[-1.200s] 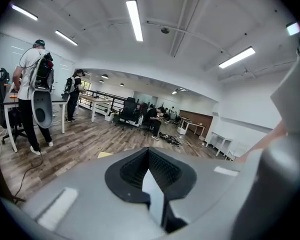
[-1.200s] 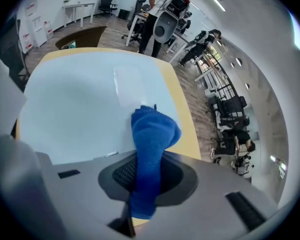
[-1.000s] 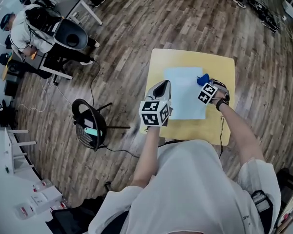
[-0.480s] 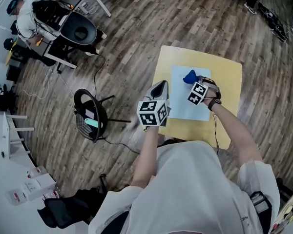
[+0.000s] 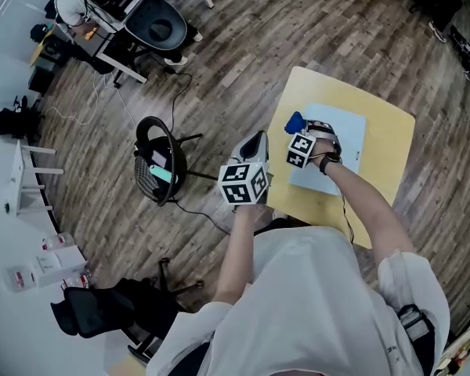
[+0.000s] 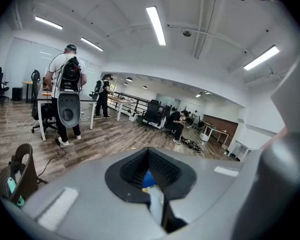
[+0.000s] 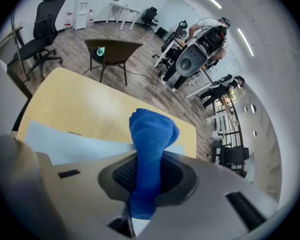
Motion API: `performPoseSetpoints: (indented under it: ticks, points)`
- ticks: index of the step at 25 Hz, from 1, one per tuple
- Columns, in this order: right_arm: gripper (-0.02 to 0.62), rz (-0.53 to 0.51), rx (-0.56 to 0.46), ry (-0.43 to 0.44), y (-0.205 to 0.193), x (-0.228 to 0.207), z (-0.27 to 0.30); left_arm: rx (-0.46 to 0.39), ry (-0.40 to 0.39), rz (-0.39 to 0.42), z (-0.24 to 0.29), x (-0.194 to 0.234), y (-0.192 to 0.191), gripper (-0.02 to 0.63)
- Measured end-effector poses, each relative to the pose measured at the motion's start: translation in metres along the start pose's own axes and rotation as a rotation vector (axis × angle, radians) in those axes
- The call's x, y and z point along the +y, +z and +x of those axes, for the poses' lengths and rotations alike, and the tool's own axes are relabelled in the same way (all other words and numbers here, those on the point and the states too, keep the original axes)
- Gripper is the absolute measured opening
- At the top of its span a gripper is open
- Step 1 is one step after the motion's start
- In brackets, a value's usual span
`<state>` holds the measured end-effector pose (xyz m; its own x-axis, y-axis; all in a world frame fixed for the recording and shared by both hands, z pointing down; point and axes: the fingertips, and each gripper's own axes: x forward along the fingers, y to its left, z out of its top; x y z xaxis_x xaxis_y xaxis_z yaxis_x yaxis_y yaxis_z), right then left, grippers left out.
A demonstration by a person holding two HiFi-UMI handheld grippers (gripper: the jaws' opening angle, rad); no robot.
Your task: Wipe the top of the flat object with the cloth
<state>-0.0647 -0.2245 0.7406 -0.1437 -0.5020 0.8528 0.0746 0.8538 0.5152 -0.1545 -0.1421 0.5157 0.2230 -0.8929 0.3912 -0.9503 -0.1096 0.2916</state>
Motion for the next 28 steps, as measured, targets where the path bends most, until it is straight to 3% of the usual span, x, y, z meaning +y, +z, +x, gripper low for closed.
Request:
performPoseSetpoints:
  ticks: [6, 14, 18, 23, 28]
  points:
    - [0.063, 0.038, 0.092, -0.024, -0.055, -0.001, 0.005, -0.001, -0.033, 0.008, 0.012, -0.001, 0.001, 0.01]
    - [0.063, 0.174, 0.269, -0.016, -0.199, 0.013, -0.017, 0.038, -0.183, 0.059, 0.048, -0.065, 0.0, 0.01]
    - [0.063, 0.264, 0.33, -0.003, -0.249, 0.028, -0.026, 0.046, -0.24, 0.087, 0.057, -0.09, 0.001, 0.009]
    - [0.063, 0.347, 0.324, 0.002, -0.258, 0.032, -0.034, 0.047, -0.278, 0.11, 0.061, -0.111, 0.002, 0.009]
    - [0.063, 0.304, 0.208, -0.021, -0.204, 0.018, -0.037, 0.036, -0.244, 0.1, 0.055, -0.105, 0.002, 0.01]
